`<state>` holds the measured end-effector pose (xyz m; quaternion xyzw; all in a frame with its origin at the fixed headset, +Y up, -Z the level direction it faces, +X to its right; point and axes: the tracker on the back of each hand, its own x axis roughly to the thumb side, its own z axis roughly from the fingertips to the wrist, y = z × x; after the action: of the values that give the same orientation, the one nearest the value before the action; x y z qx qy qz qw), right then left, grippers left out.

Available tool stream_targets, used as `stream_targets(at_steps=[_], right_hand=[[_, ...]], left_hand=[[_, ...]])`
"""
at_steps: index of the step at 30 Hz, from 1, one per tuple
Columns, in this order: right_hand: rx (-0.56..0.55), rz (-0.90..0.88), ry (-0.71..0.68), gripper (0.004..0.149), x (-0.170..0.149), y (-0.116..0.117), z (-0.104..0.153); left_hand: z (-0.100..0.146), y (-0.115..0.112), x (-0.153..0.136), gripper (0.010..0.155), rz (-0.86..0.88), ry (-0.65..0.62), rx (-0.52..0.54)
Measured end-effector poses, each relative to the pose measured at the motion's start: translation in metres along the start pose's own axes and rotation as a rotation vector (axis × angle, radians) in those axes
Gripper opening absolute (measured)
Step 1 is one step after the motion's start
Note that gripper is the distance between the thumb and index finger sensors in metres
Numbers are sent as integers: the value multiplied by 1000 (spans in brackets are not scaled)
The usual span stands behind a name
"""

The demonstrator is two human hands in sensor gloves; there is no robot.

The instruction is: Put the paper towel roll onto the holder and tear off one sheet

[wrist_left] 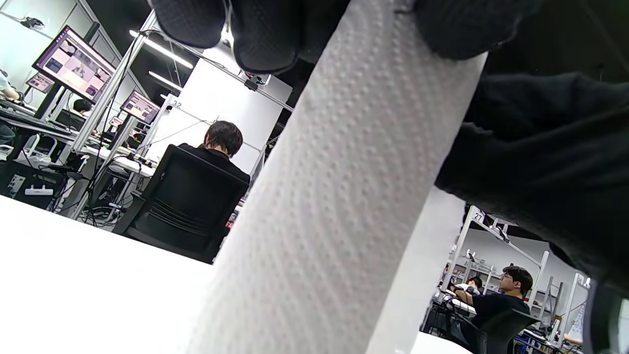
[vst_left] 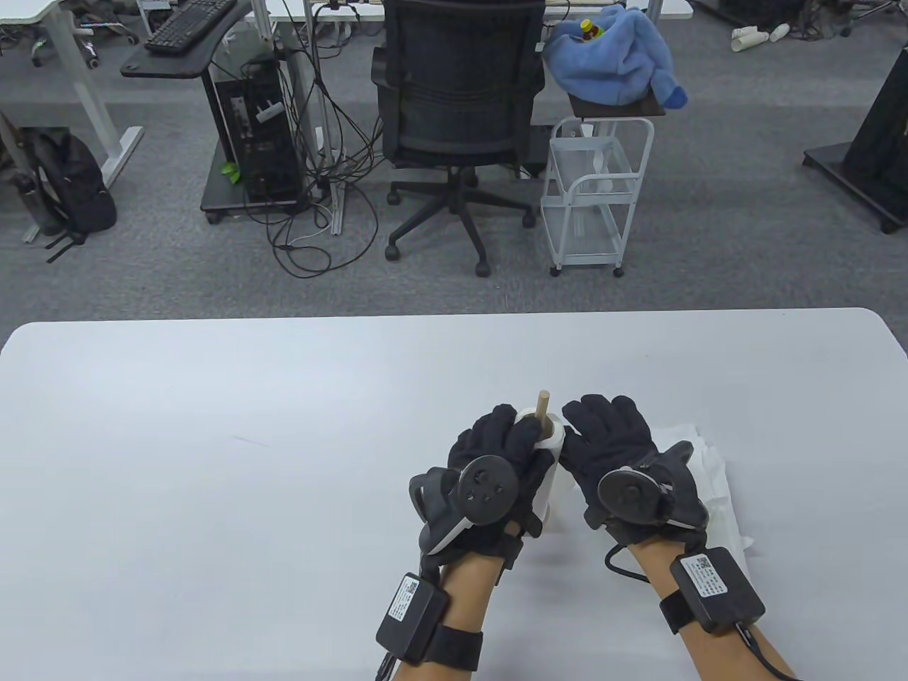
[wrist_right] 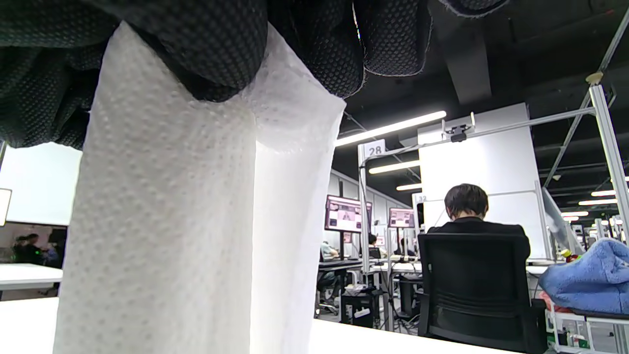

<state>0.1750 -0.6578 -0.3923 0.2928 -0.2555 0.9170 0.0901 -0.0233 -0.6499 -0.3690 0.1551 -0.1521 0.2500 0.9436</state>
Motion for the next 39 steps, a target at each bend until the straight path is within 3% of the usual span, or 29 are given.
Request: stream_targets(at_steps=[20, 31, 39], right_hand=[[16, 111, -77, 40, 7, 1, 7], [124, 218, -181, 40, 11, 21, 22], [153, 162, -163, 40, 9, 31, 30]], left_hand=[[1, -1, 1, 47, -5, -7, 6], [0, -1, -2, 47, 15, 1, 1], [-1, -2, -3, 47, 27, 1, -2]])
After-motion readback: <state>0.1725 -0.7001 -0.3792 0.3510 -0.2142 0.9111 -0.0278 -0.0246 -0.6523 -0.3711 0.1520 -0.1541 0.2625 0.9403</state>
